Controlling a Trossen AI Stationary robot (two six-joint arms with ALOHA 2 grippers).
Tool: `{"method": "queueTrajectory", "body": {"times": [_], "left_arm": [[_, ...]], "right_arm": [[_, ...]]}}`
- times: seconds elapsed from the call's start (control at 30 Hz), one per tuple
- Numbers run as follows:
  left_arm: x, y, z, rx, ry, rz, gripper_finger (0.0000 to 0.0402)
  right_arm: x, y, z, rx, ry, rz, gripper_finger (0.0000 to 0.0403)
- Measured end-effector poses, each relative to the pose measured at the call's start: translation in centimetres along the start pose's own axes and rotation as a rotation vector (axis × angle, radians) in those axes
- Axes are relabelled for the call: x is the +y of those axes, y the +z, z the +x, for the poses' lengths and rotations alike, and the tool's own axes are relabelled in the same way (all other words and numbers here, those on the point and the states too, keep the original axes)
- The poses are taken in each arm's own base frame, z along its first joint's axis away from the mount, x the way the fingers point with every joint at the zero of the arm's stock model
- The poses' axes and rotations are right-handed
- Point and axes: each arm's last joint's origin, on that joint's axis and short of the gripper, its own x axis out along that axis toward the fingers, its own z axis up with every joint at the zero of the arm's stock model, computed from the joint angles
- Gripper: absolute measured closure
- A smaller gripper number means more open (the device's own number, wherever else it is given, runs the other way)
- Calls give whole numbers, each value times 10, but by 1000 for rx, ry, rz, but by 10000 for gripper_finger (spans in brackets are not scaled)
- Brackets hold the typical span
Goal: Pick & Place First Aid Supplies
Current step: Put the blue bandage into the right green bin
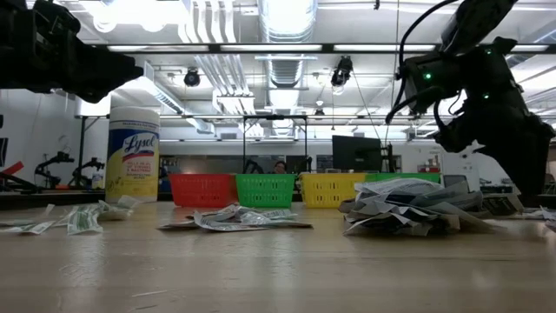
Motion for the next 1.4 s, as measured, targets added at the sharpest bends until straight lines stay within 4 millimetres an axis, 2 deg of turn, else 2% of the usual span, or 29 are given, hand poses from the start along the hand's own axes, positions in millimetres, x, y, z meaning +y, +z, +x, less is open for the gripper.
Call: {"method": "queueTrajectory", "body": {"times": [0.2, 0.87, 1.4], "left_arm": [[0, 0, 0, 0, 0, 0, 243], [0, 0, 0, 0, 0, -1, 243], [0, 0, 0, 0, -1, -1, 243]], "right_arm": [[0, 1, 1, -28, -12, 2, 230], [5, 13, 27, 47, -124, 62, 236], [4, 11, 23, -3, -100, 83, 302]]}}
